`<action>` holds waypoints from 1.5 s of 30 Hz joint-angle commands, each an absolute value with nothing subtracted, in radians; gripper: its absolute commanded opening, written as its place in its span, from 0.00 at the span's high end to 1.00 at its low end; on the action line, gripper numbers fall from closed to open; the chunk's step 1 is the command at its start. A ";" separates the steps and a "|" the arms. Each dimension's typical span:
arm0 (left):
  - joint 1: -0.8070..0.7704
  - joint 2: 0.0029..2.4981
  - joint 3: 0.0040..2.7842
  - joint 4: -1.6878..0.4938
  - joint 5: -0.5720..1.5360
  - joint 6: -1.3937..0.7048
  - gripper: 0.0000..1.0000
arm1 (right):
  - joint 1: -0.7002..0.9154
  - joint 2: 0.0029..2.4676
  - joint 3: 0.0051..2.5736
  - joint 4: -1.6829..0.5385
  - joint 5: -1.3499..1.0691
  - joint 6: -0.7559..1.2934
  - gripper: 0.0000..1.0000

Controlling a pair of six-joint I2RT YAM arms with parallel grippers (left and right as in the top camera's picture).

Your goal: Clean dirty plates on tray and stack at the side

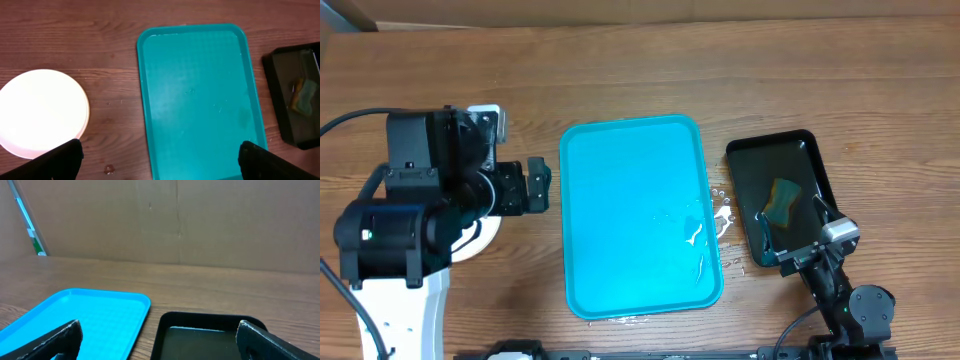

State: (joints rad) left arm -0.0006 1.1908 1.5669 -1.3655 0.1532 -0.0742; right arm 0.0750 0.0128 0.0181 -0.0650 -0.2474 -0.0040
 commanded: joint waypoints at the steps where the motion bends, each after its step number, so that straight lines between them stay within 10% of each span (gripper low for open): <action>1: -0.007 1.217 1.579 -1.364 0.146 -0.056 0.00 | 0.084 0.007 0.008 -0.061 -0.244 -0.008 0.00; 23: -0.046 1.176 1.565 -1.358 0.113 -0.047 0.00 | 0.084 0.007 0.008 -0.061 -0.244 -0.008 0.00; 45: -0.045 0.360 0.547 -0.313 0.131 -0.059 0.00 | 0.084 0.007 0.008 -0.060 -0.244 -0.008 0.00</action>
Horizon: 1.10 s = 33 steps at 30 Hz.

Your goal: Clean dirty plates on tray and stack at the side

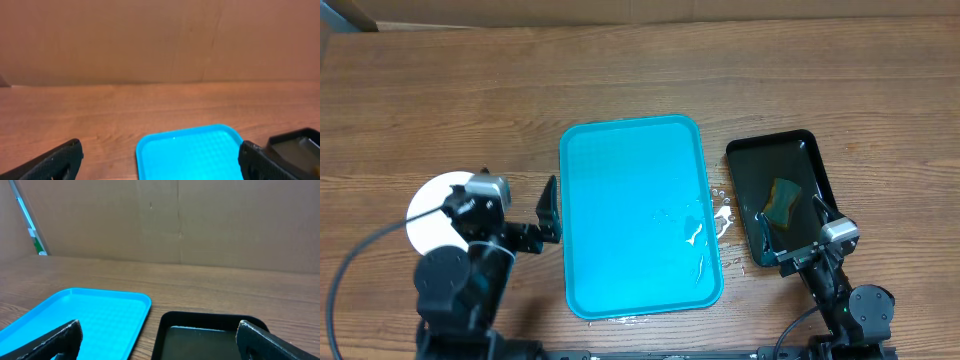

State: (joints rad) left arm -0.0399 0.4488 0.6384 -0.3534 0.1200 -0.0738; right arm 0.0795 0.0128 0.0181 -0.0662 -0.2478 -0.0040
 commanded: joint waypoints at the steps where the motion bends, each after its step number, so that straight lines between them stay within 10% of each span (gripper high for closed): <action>1: -0.045 0.324 0.507 -0.294 0.131 -0.059 0.00 | 0.084 0.007 0.008 -0.061 -0.244 -0.008 0.00; 33: -0.019 0.006 0.005 -0.063 0.147 -0.059 0.00 | 0.084 0.007 0.008 -0.061 -0.244 -0.008 0.00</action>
